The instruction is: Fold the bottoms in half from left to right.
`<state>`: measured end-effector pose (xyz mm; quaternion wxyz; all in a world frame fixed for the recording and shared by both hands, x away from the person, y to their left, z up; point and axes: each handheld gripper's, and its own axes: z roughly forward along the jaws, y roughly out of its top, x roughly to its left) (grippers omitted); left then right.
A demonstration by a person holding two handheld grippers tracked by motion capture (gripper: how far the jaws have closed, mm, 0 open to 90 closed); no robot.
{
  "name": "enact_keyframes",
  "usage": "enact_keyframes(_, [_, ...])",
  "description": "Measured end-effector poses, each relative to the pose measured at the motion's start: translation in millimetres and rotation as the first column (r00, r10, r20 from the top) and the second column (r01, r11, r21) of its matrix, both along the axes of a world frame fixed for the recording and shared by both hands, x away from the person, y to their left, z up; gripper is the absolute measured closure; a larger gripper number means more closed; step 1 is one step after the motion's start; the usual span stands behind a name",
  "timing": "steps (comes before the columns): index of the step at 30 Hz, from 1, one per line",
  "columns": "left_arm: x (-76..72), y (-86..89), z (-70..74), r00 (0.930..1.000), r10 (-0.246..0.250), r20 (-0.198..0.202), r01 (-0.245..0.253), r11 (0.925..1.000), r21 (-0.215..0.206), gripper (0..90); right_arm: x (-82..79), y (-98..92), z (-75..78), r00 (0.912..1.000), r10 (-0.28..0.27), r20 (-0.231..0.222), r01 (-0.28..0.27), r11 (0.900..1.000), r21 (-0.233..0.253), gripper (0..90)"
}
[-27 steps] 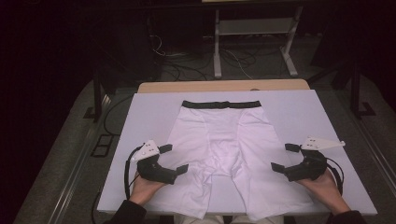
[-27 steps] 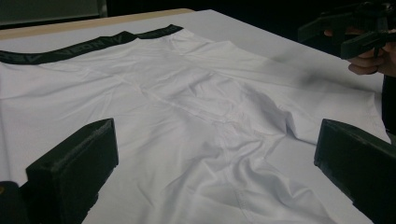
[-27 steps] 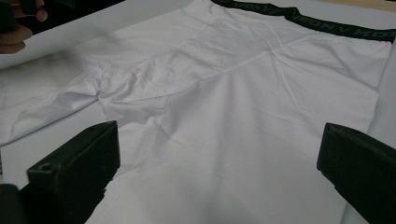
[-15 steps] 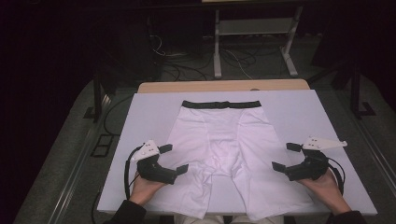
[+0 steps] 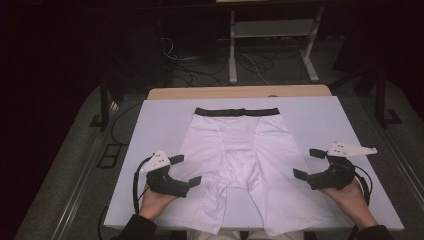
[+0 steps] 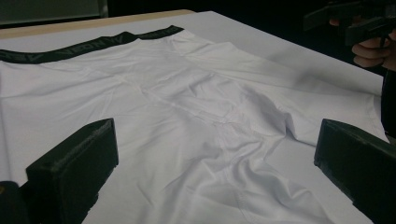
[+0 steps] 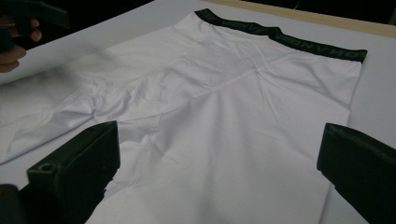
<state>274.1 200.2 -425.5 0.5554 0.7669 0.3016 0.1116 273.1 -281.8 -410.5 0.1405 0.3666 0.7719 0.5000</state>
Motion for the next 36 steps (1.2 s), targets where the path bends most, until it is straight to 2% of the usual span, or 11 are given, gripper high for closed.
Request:
enact_keyframes(16, [-0.4,-0.6,0.1,1.0,0.002,0.002,-0.002,1.0,0.004,0.0,20.9,12.0,20.8,0.9994,0.033,-0.007,-0.033,0.999,-0.019,0.0])
enact_keyframes(22, [-0.8,-0.3,0.3,1.0,0.005,0.002,-0.005,1.0,0.0,0.0,26.6,17.1,30.4,0.999,0.044,0.006,-0.044,0.999,-0.017,0.0])
enact_keyframes(36, [-0.7,0.2,0.2,1.0,0.006,-0.001,-0.006,1.0,-0.003,0.0,41.6,27.2,36.9,0.9984,0.057,-0.001,-0.057,0.998,-0.037,0.0])
